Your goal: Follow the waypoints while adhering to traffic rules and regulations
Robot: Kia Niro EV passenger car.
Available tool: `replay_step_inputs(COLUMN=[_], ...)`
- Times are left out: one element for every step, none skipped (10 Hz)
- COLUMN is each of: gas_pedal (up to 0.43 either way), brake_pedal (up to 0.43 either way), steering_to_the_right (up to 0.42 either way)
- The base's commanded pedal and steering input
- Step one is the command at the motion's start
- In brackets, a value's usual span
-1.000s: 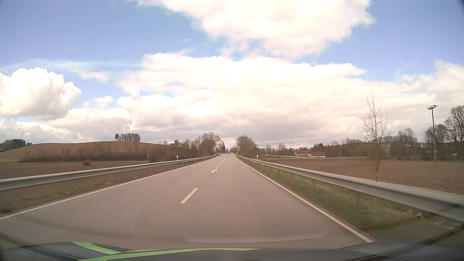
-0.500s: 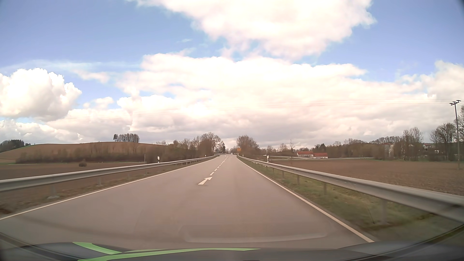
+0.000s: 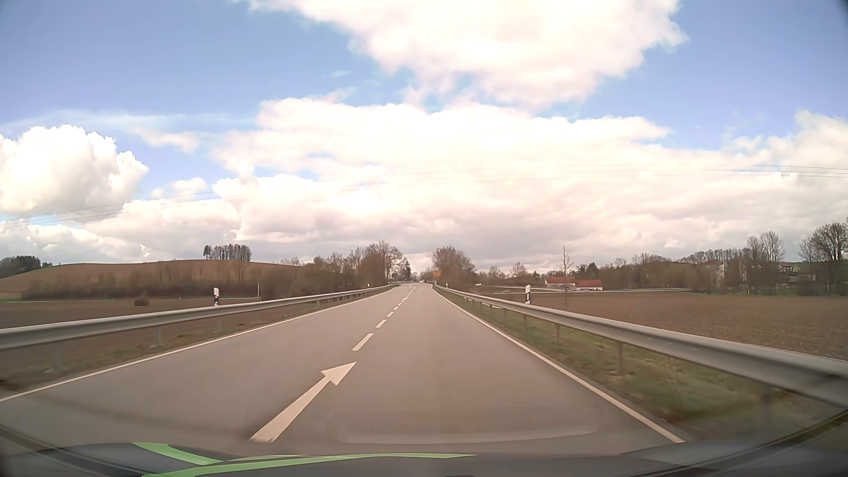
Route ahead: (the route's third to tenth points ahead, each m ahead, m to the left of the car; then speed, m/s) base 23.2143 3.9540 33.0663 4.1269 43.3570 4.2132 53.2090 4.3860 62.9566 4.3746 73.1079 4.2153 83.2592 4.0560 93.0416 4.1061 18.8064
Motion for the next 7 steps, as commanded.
replay_step_inputs(gas_pedal=[0.209,0.209,0.209,0.209,0.209,0.209,0.209], brake_pedal=[0.0,0.0,0.0,0.0,0.0,0.0,0.0], steering_to_the_right=[0.0,0.0,0.0,0.0,0.0,0.0,0.0])
